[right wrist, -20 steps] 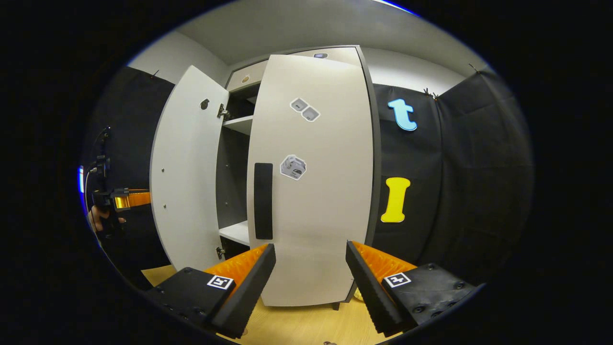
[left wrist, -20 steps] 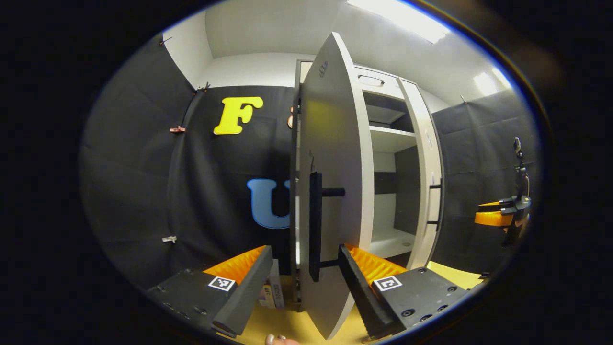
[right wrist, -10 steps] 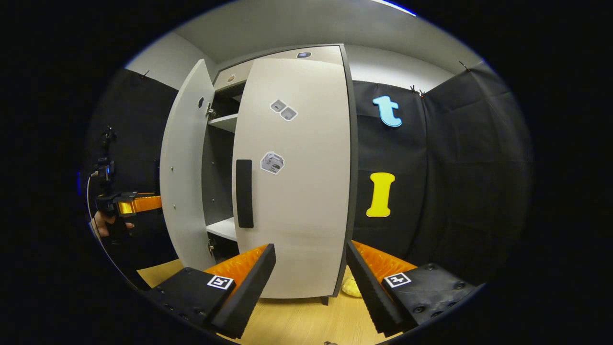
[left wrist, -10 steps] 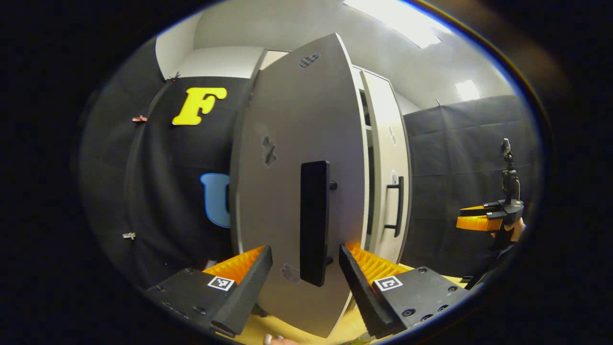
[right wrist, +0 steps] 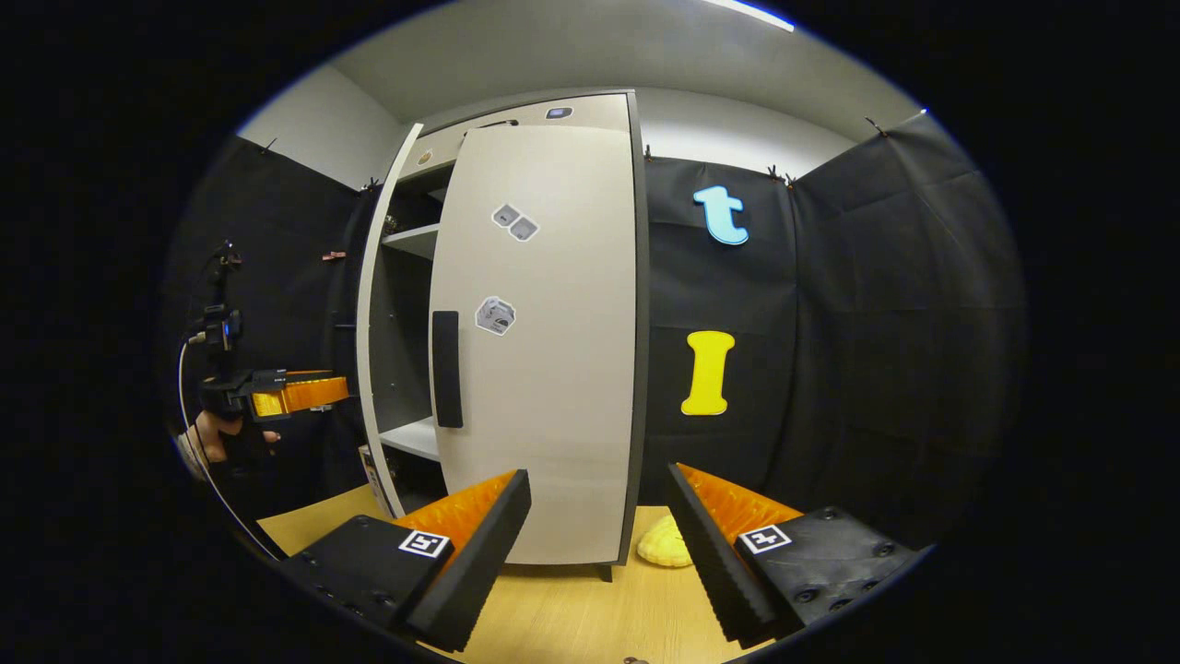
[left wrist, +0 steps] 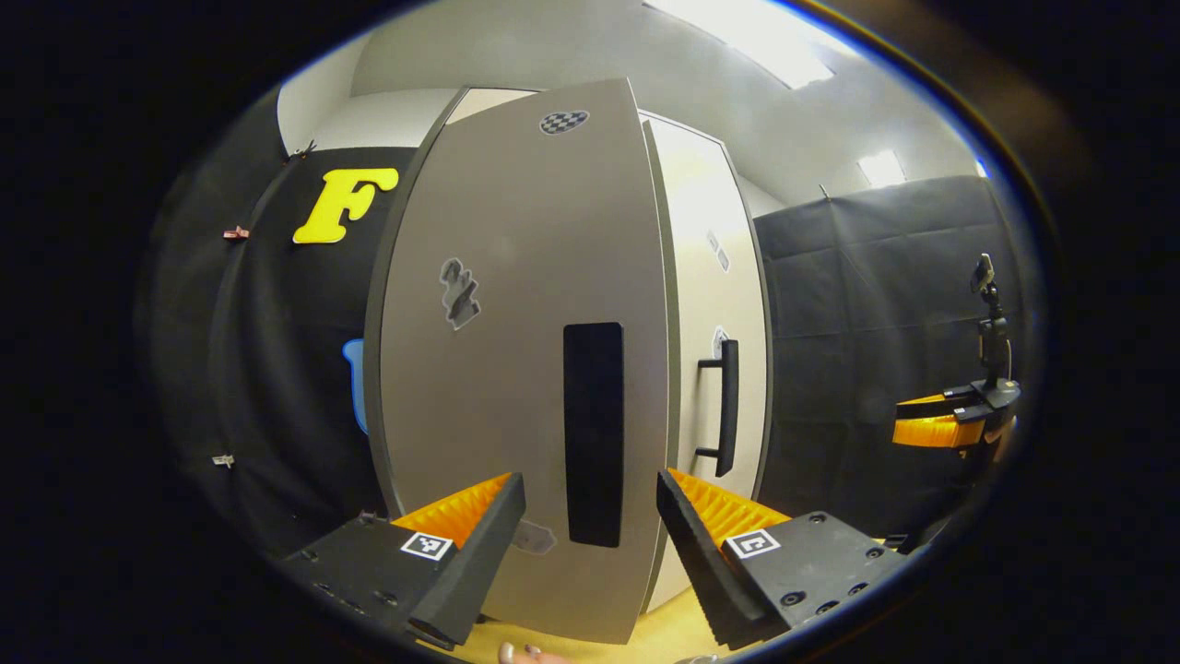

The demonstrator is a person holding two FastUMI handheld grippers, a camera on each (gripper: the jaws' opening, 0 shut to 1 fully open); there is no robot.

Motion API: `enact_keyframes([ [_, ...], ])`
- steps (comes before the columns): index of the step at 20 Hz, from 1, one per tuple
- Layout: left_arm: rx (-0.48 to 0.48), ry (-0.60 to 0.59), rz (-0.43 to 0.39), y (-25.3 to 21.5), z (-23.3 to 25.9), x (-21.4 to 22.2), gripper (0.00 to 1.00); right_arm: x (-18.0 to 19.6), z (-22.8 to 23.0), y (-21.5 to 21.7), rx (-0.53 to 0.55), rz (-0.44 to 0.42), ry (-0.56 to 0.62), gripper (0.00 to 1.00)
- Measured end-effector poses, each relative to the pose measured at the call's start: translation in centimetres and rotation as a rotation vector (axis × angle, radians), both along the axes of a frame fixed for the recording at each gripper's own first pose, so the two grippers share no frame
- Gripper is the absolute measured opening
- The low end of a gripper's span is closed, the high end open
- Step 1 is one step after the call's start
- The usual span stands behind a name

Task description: Grasp the bottle in the cabinet with the left hand and place it on the coaster, then close the right door with the right hand and the left door with the left hand.

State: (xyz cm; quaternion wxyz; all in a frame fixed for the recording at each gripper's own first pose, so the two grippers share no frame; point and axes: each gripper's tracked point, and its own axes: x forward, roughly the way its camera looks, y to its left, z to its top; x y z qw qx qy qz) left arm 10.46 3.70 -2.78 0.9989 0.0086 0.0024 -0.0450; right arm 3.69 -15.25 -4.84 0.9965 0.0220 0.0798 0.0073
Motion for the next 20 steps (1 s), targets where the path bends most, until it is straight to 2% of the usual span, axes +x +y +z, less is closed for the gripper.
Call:
enact_keyframes([
  [16,-0.022,0.033,0.048,-0.8,0.1,-3.9,0.93,1.3,1.0,4.1,0.027,0.074,-0.028,0.98],
  [20,0.008,0.039,0.067,-1.4,0.2,-5.3,0.93,1.0,1.2,5.5,0.037,0.089,-0.030,0.98],
])
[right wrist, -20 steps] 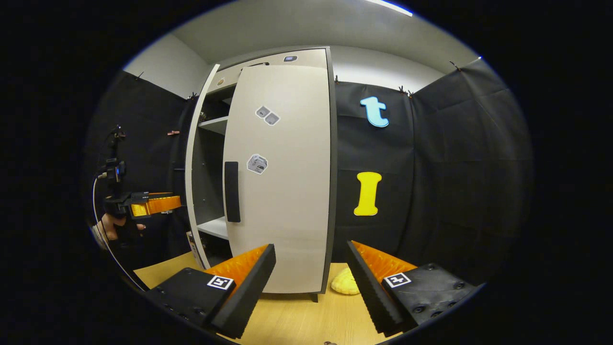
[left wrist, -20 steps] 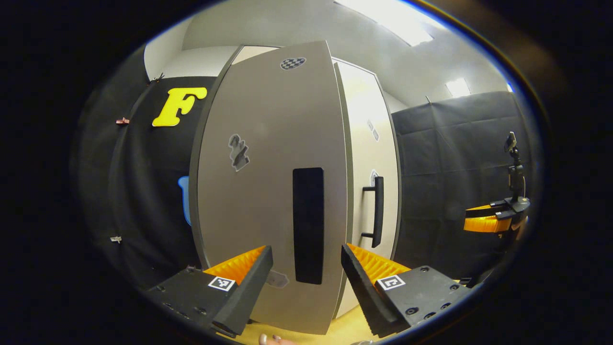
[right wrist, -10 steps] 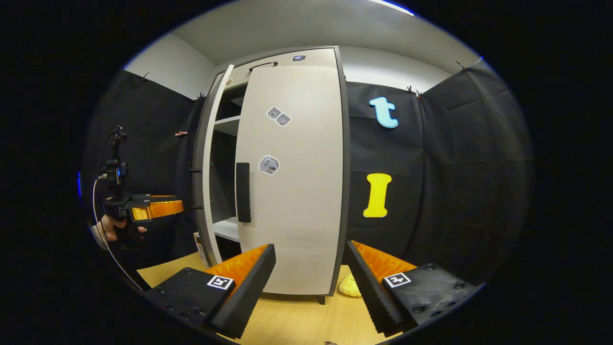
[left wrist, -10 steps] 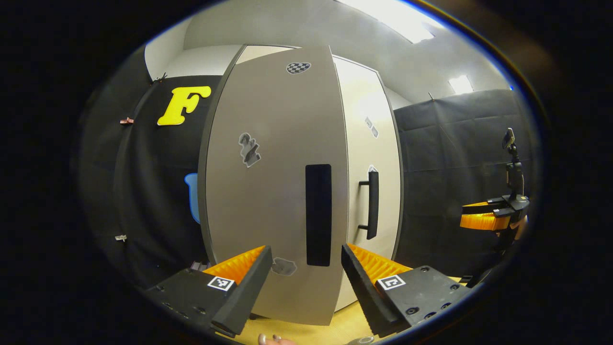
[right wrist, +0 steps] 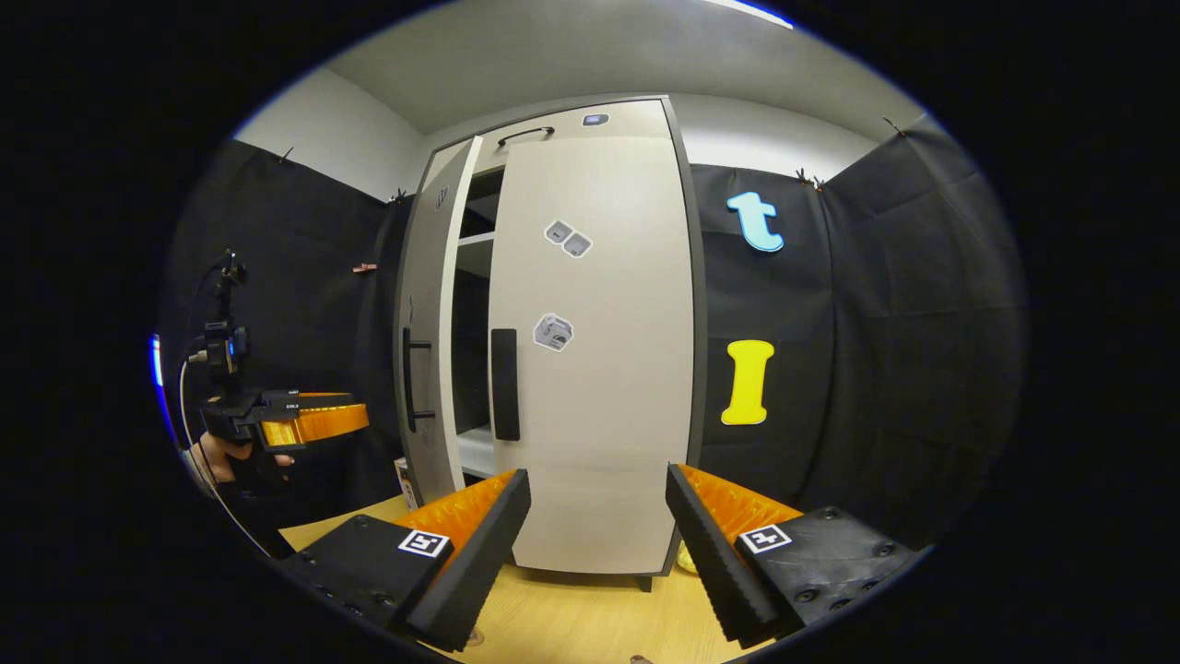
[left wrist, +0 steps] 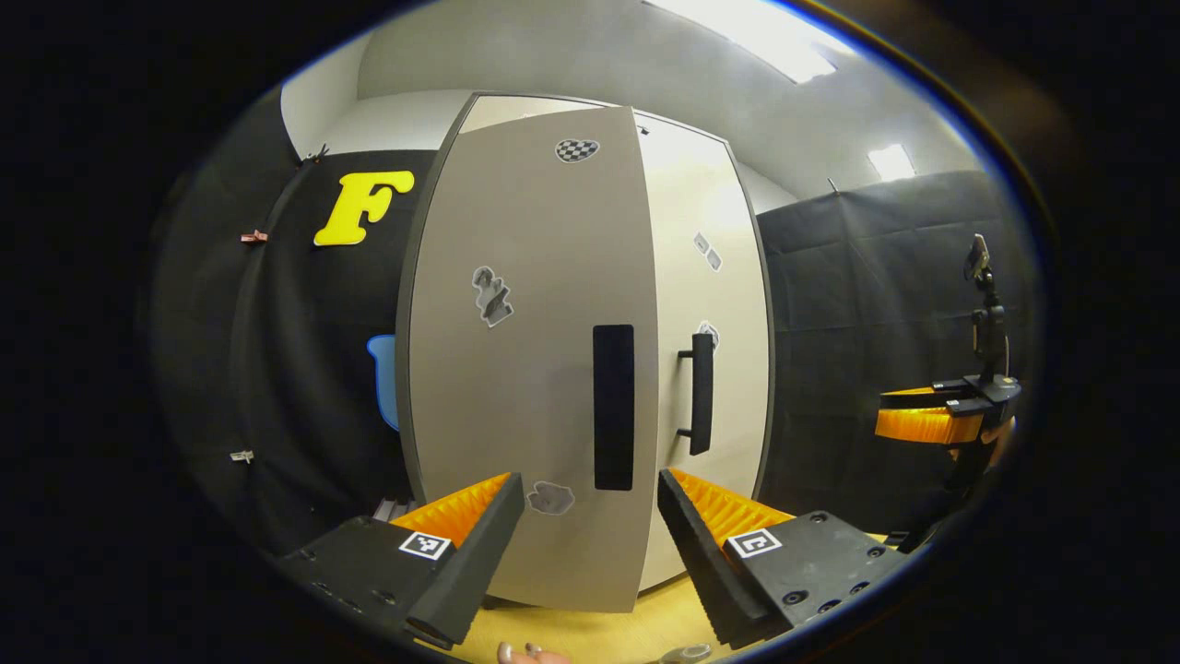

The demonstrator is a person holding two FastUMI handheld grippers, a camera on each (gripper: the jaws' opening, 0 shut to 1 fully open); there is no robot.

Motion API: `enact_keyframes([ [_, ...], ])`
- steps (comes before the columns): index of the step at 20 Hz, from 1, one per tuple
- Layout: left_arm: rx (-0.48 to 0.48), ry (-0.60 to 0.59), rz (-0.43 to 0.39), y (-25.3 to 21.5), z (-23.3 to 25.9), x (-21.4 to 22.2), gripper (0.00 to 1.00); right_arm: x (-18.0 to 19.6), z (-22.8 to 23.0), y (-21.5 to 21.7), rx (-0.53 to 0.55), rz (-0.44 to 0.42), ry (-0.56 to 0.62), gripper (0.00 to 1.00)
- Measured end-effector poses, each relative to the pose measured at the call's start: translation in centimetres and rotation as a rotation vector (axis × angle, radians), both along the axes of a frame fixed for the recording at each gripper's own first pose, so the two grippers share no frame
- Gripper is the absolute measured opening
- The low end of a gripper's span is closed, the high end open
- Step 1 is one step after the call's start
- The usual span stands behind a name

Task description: Grasp the bottle in the cabinet with the left hand and place it on the coaster, then close the right door with the right hand and the left door with the left hand.

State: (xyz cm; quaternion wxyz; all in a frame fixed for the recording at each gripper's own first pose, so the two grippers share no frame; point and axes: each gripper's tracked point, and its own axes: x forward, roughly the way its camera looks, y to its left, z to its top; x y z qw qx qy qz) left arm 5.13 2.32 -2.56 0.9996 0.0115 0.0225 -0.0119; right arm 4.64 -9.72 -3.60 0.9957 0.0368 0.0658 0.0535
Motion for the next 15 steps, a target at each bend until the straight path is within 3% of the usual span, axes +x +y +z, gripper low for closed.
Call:
enact_keyframes([
  [6,0.020,-0.011,0.047,-0.4,1.0,-2.2,0.93,-0.5,1.0,1.5,-0.031,-0.021,-0.028,0.98],
  [15,0.095,0.004,0.194,1.5,1.9,-6.3,0.93,-1.6,1.3,3.7,-0.023,-0.113,-0.019,0.98],
])
